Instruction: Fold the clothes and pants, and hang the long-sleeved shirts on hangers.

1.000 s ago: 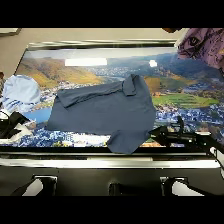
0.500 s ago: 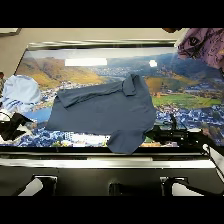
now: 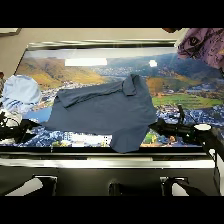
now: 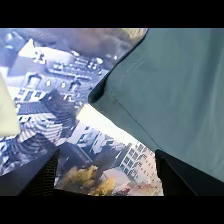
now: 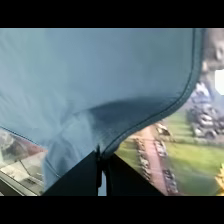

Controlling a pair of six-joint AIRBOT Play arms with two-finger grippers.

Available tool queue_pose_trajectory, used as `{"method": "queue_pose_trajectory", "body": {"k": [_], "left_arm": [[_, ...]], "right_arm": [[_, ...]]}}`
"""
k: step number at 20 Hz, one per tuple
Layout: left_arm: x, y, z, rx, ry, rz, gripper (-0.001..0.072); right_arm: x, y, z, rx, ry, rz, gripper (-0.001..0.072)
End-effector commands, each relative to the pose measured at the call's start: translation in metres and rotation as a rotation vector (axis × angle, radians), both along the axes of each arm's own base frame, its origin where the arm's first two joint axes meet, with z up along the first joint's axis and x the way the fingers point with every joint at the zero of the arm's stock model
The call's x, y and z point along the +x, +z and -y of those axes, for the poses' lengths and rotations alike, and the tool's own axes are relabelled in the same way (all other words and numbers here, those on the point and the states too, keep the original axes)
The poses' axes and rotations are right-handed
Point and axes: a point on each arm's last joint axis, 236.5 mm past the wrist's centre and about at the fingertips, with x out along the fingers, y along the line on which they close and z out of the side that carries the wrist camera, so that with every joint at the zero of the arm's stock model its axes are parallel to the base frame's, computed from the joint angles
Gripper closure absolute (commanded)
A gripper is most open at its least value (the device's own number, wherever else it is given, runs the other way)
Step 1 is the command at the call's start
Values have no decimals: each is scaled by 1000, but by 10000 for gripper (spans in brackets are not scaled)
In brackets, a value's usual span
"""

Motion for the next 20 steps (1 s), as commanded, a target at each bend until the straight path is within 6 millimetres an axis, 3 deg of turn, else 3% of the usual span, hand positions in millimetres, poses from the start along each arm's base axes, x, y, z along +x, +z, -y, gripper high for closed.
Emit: {"method": "queue_pose_trajectory", "body": {"k": [1,8,12,13,15,16,18,19,20], "left_arm": [[2,-21,10,-23,-42,-19,13],[30,-33,20,33,-60,28,16],[31,-45,27,25,-72,6,30],[33,-47,27,30,-68,7,108],[37,-49,25,44,-60,16,142],[38,-49,26,48,-63,17,201],[39,-49,29,48,-73,19,601],[41,-46,32,40,-78,27,689],[48,-40,37,22,-83,54,689]], "right_arm": [[3,14,1,-10,-11,42,681],[-2,19,-4,18,-4,20,682],[-3,19,-6,25,3,17,682],[-4,19,-6,27,4,15,682],[-4,20,-7,32,1,8,682],[-5,20,-7,33,2,7,682],[-6,20,-8,37,6,6,682],[-6,22,-9,41,16,6,683],[-7,26,-10,39,36,12,684]]}}
